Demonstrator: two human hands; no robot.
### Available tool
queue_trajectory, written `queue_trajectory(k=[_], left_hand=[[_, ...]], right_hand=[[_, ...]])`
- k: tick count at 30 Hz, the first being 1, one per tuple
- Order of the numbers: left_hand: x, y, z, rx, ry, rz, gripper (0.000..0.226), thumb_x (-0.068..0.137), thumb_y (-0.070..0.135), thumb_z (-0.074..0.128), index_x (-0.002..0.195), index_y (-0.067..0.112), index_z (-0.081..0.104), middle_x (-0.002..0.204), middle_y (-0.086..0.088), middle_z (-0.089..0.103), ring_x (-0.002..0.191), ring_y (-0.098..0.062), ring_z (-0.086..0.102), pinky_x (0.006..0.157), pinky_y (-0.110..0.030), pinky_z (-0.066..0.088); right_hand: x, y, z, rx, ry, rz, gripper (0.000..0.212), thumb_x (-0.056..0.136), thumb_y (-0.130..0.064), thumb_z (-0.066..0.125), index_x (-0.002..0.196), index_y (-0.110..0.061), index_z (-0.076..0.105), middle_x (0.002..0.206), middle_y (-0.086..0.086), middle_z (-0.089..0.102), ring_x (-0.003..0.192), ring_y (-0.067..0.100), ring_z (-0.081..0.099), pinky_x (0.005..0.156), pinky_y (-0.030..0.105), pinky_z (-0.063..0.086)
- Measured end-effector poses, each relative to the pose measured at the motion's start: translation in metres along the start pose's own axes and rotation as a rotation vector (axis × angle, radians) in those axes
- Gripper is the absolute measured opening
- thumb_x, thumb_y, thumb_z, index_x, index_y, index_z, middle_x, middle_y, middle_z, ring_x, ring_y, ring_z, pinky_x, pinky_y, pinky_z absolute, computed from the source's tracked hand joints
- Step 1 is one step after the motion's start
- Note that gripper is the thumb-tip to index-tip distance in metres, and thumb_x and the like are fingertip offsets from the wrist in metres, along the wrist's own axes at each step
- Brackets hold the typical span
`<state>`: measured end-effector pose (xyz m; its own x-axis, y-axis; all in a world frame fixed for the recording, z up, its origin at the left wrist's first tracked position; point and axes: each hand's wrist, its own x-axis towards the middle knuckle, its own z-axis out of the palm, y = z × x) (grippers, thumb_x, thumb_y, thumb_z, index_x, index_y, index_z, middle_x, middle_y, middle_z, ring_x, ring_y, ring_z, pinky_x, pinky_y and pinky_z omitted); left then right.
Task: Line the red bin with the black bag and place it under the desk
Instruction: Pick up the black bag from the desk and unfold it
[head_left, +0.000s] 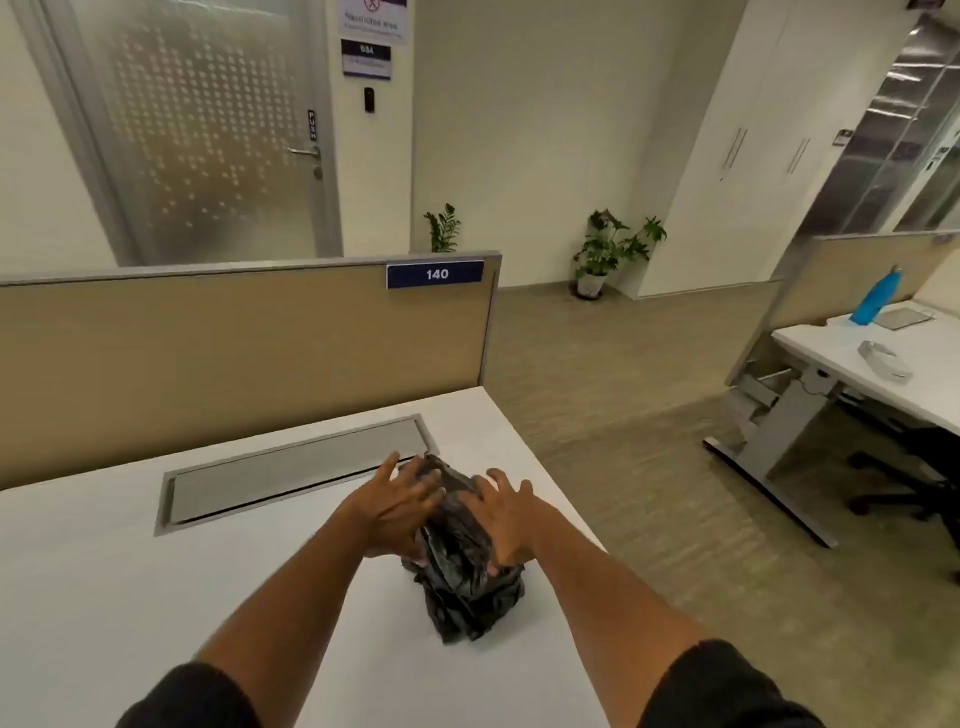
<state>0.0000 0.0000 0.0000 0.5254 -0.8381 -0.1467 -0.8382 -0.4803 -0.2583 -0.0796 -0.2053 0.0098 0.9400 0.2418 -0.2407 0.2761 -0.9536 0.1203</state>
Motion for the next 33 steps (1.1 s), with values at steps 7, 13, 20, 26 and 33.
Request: queue_trajectory(k=[7, 13, 20, 26, 33], left_hand=[[0.034, 0.029, 0.048, 0.033, -0.071, 0.134, 0.097, 0.077, 0.064, 0.056, 0.149, 0.016, 0.012, 0.159, -0.016, 0.021, 0.145, -0.043, 0.013, 0.116, -0.063, 0.008], [0.04, 0.033, 0.047, 0.037, -0.016, 0.1, 0.073, 0.086, 0.032, 0.061, 0.147, 0.018, 0.023, 0.152, -0.014, 0.036, 0.141, -0.037, 0.027, 0.116, -0.053, 0.014], [0.042, 0.033, 0.0, -0.122, 0.258, -0.023, 0.038, 0.086, 0.02, 0.056, 0.124, 0.015, 0.056, 0.129, -0.009, 0.063, 0.129, -0.029, 0.049, 0.112, -0.045, 0.026], [0.019, 0.061, -0.086, -0.187, 0.479, -0.03, 0.022, 0.069, 0.01, 0.068, 0.09, 0.011, 0.061, 0.073, -0.012, 0.07, 0.068, -0.033, 0.063, 0.065, -0.036, 0.046], [-0.028, 0.144, -0.161, -0.49, 0.648, 0.06, 0.002, 0.087, 0.015, 0.042, 0.089, 0.013, 0.041, 0.077, -0.021, 0.066, 0.064, -0.041, 0.059, 0.052, -0.035, 0.031]], right_hand=[[-0.007, 0.011, 0.071, -0.024, -0.01, -0.046, 0.116, 0.062, -0.054, 0.078, 0.146, -0.019, 0.006, 0.157, 0.018, 0.014, 0.141, 0.04, 0.018, 0.107, 0.061, 0.031], [-0.014, 0.009, 0.079, 0.065, 0.198, -0.039, 0.059, 0.083, -0.019, 0.061, 0.135, -0.004, 0.038, 0.14, 0.023, 0.043, 0.128, 0.039, 0.042, 0.086, 0.047, 0.054], [-0.03, 0.003, 0.043, 0.404, 0.704, 0.185, 0.02, 0.083, 0.0, 0.064, 0.103, 0.003, 0.066, 0.095, 0.021, 0.07, 0.09, 0.035, 0.066, 0.075, 0.037, 0.058], [-0.09, -0.003, -0.012, 0.572, 0.979, 0.41, 0.032, 0.082, 0.001, 0.063, 0.113, 0.005, 0.062, 0.1, 0.023, 0.068, 0.093, 0.036, 0.065, 0.084, 0.045, 0.055], [-0.213, -0.03, -0.041, 0.607, 1.165, 0.82, 0.044, 0.078, 0.002, 0.064, 0.121, 0.004, 0.053, 0.11, 0.023, 0.063, 0.102, 0.038, 0.061, 0.087, 0.041, 0.051]])
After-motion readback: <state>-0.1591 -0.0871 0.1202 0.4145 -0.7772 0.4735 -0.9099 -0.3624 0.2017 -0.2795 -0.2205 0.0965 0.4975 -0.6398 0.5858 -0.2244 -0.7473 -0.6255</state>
